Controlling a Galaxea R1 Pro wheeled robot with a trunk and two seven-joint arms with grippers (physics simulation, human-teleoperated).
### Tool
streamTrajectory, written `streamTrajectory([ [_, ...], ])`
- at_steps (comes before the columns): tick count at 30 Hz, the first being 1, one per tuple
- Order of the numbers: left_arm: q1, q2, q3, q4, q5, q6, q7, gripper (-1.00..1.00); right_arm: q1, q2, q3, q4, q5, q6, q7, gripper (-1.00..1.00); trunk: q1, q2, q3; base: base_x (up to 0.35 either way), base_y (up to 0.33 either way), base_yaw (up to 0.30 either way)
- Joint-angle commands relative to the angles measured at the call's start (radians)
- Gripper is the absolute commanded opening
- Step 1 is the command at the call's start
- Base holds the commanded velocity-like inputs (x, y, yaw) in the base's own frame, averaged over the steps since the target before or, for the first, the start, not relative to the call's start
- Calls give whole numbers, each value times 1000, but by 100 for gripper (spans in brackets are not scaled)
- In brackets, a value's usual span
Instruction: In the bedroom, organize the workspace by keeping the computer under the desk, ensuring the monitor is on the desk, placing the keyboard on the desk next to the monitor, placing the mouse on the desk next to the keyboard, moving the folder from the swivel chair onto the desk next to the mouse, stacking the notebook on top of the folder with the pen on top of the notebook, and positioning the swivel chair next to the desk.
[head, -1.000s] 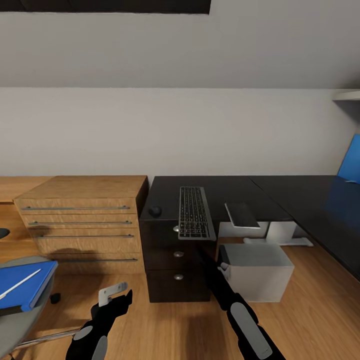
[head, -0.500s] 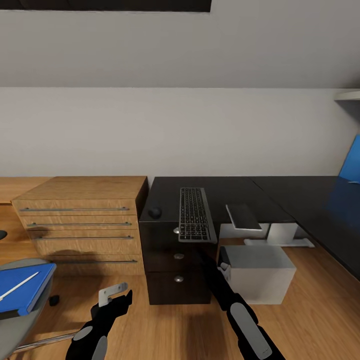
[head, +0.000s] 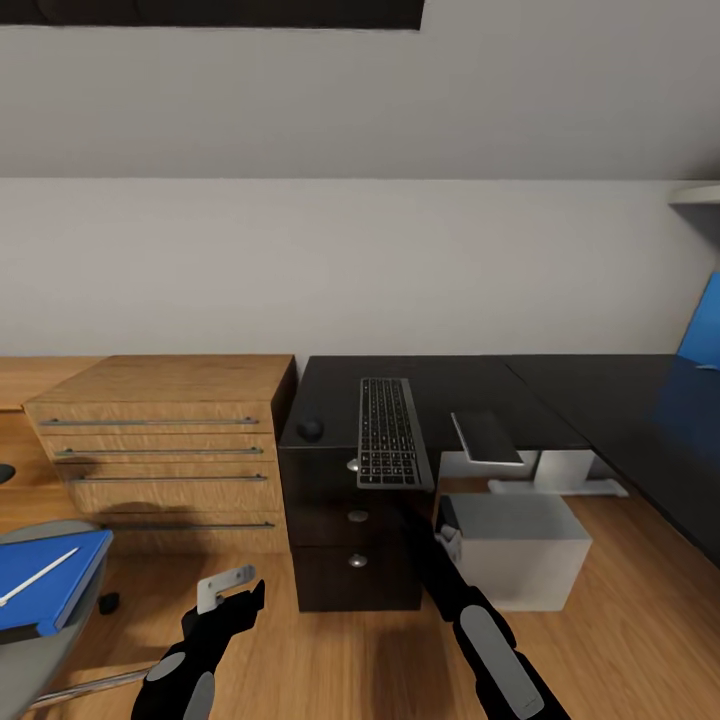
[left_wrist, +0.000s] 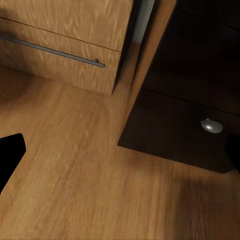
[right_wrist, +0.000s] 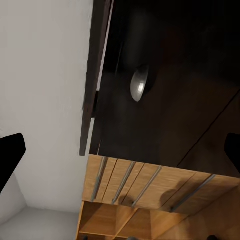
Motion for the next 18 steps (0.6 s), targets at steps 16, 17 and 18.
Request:
streamTrajectory([
  [16,0,0,-1,-1,11,5,7,100,0,-3,-9,0,-10,4,3,100,-54,98,43,0,0,0],
  [17,-1,0,-1,-1,11,5,7,100,0,-3,-9,0,-10,4,3,100,-54,98,43,0,0,0],
  [18,-1,0,-1,-1,11,5,7,100,0,-3,-9,0,-10,4,3,100,-54,98,43,0,0,0],
])
